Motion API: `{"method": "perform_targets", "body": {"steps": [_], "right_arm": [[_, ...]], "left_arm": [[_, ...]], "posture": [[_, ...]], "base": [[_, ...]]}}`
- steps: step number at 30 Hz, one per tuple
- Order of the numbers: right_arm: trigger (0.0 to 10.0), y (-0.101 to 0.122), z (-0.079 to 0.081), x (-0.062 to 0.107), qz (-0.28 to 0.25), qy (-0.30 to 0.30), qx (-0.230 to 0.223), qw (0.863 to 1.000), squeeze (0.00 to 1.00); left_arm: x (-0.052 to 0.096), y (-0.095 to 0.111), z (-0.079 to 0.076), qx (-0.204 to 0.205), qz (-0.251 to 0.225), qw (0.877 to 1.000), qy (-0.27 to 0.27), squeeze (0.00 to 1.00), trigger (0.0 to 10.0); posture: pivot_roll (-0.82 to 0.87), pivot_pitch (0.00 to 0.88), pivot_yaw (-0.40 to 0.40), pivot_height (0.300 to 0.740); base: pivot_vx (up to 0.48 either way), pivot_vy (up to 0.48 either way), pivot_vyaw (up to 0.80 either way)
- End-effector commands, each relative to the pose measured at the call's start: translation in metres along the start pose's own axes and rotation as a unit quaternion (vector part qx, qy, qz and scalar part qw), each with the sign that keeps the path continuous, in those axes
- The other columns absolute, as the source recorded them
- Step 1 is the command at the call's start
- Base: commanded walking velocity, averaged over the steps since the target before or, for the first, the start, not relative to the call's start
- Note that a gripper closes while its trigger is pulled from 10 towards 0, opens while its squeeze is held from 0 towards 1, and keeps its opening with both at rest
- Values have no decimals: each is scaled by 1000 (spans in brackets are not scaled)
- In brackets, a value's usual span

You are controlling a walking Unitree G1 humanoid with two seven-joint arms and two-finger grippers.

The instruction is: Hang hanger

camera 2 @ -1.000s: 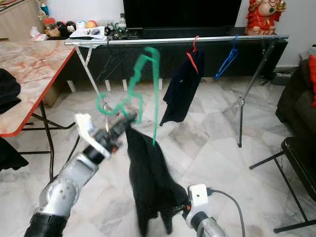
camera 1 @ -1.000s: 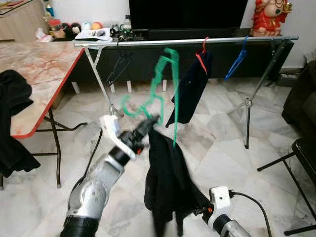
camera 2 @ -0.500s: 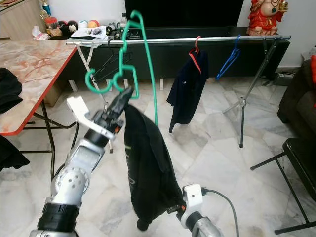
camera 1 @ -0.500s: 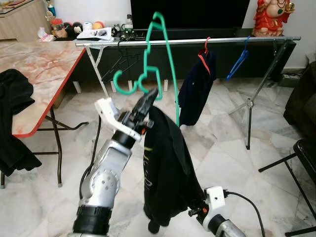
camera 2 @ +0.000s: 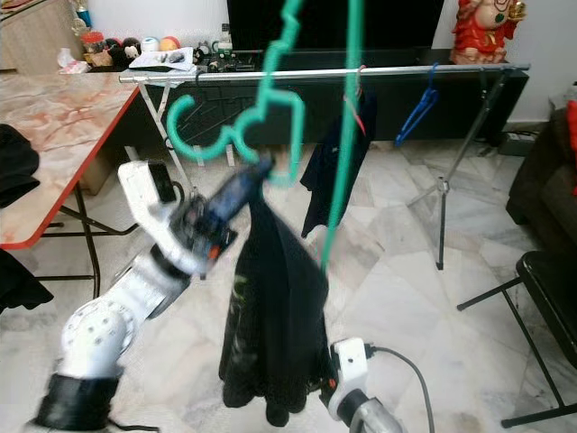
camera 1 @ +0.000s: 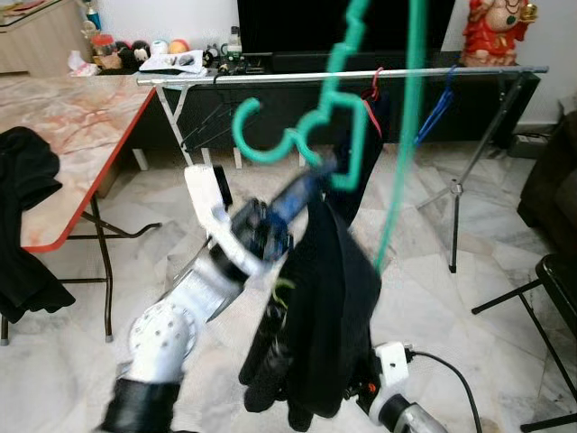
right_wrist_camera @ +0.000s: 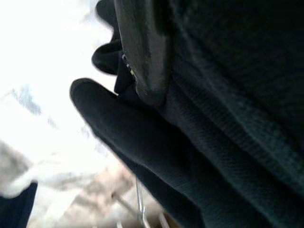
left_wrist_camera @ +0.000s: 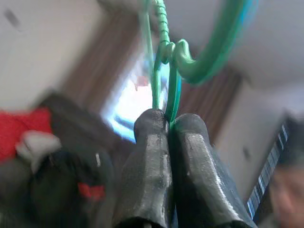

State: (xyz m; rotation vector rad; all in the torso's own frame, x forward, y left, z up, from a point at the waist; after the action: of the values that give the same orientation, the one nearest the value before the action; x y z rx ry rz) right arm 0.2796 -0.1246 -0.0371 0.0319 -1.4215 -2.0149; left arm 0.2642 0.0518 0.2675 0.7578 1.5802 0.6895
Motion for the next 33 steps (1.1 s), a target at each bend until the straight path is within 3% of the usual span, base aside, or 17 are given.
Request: {"method": "perform_targets", "body": {"steps": [1,5,9,11,12,15,16,17,19,21,22,24,26,28,29,32,33], "right_arm": [[0,-11,-4,6,23,-12,-4,1000,0],[0,-9,-8,7,25,-15,1,1000,0],[0,-8,-9,7,26,-15,3,1000,0],[0,-7,-9,6,26,-14,3,1000,0],[0,-7,-8,6,28,-13,3,1000,0],[0,-8,-8,5,29,-11,3,1000,0],[0,-8,-7,5,30,-9,2,1000,0],[0,-9,-6,5,30,-7,1,1000,0],[0,-9,-6,5,31,-6,0,1000,0],[0,-10,-3,4,33,1,-2,999,0],[0,-12,0,3,35,6,-5,999,0],[0,-14,2,3,38,12,-10,999,0],[0,-16,4,2,41,18,-14,999,0],[0,-18,6,2,42,18,-18,999,0],[0,-19,6,3,39,15,-21,999,0],[0,-20,5,4,37,11,-23,999,0],[0,-22,3,5,39,6,-24,999,0]], "left_arm": [[-6,-3,-19,-21,40,997,-60,0,10000],[8,-42,-18,-60,184,979,-68,0,10000],[13,-60,-23,-86,235,963,-95,0,10000],[0,-49,-12,-109,167,979,-49,0,10000],[-12,-30,14,-125,78,988,47,0,10000],[-18,-15,33,-118,8,985,124,0,10000],[-22,-1,41,-99,-55,979,167,0,10000],[-22,5,45,-82,-87,975,188,0,10000],[-23,9,48,-70,-109,971,200,0,10000],[-14,22,72,-45,-179,936,301,0,10000],[3,27,92,-21,-226,893,389,0,10000],[20,26,104,38,-272,860,430,0,10000],[24,25,106,69,-290,853,429,0,10000],[26,25,107,47,-279,849,445,0,10000],[35,25,114,34,-278,823,495,0,10000],[62,21,128,13,-267,758,595,0,10000],[84,18,136,7,-262,708,656,0,10000]], "posture": [[86,99,22,740],[88,98,21,740],[88,98,21,740],[88,98,21,740],[87,98,19,740],[86,98,19,740],[84,98,19,740],[84,98,19,740],[88,99,20,740],[89,98,21,740],[89,97,21,740],[89,97,23,740],[88,96,23,740],[88,96,23,740],[97,97,25,740],[98,95,28,740],[97,96,28,740]], "base": [[0,0,0],[0,0,0],[0,0,0],[0,0,0],[0,0,0],[0,0,0],[0,0,0],[0,0,0],[0,0,0],[0,0,0],[0,0,0],[0,0,0],[0,0,0],[0,0,0],[0,0,0],[0,0,0],[0,0,0]]}}
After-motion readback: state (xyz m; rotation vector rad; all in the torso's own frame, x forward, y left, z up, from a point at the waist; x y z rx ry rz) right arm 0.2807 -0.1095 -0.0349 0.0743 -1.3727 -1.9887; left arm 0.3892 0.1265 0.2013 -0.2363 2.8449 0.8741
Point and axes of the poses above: a point about 5 cm out from each wrist's last joint towards the gripper, its own x axis pointing back from the gripper into the wrist, its own y axis along the axis of the wrist's last joint, z = x × y, the point moved 4 cm from there along -x, pointing out of the wrist towards the gripper, and after that the axes turned 8 degrees about -x, right-handed, at the moved point
